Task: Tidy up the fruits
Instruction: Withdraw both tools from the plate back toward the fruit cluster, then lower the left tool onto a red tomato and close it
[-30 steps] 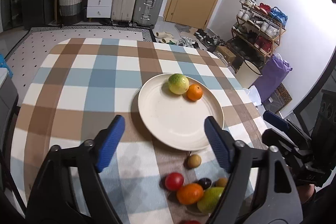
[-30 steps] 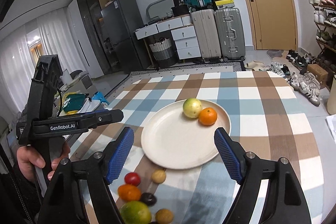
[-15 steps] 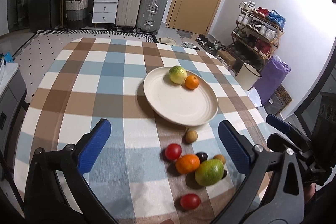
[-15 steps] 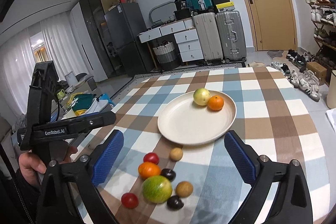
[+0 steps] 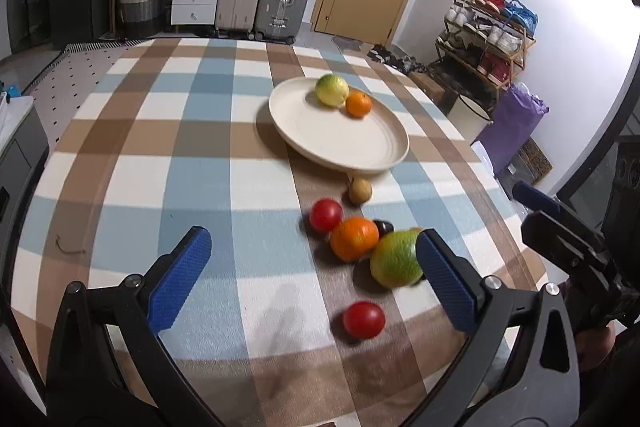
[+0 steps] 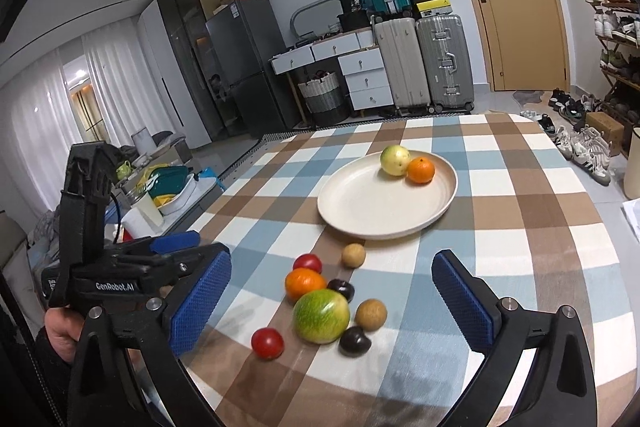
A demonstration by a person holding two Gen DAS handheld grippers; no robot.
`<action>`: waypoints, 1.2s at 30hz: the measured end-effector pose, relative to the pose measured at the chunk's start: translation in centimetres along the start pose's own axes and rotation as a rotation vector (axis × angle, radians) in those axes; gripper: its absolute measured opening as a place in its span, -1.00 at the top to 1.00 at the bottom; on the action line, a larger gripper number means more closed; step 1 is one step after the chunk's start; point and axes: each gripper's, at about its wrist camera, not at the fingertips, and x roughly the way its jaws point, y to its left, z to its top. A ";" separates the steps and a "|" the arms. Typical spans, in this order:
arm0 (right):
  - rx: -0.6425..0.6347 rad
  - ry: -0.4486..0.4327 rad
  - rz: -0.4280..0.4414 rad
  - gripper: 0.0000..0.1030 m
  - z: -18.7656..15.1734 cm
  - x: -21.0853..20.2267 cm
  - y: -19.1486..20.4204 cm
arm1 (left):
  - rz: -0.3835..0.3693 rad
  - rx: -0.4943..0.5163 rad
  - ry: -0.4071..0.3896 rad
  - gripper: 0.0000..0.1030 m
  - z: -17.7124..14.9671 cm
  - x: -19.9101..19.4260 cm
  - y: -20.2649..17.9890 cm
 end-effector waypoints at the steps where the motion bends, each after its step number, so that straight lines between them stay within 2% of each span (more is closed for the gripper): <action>1: -0.009 0.003 -0.008 -0.99 -0.2 0.0 0.2 | -0.004 0.000 0.003 -0.98 -0.4 0.0 -0.1; 16: -0.029 -0.003 -0.050 -0.99 -1.5 -0.4 1.1 | -0.041 0.049 0.114 -0.94 -4.7 3.3 -1.4; 18: -0.024 0.000 -0.053 -0.99 -1.7 -0.4 1.1 | -0.060 0.065 0.130 -0.80 -4.9 3.7 -1.6; 20: -0.018 0.004 -0.059 -0.99 -1.8 -0.3 1.1 | -0.095 0.072 0.151 -0.53 -5.1 4.1 -1.9; 24: -0.013 0.007 -0.064 -0.99 -1.9 -0.4 0.9 | -0.121 0.078 0.177 -0.32 -5.4 4.8 -2.1; 28: -0.013 0.008 -0.067 -0.99 -2.0 -0.4 0.9 | -0.162 0.083 0.204 0.12 -5.6 5.4 -2.2; 30: -0.011 0.009 -0.070 -0.99 -2.0 -0.4 0.8 | -0.221 0.086 0.220 0.30 -5.7 5.7 -2.4; 31: -0.010 0.011 -0.068 -0.99 -2.1 -0.4 0.7 | -0.236 0.086 0.225 0.47 -5.8 5.9 -2.4; 36: -0.006 0.024 -0.056 -0.99 -2.2 -0.2 0.6 | -0.270 0.059 0.219 0.48 -5.8 5.9 -1.7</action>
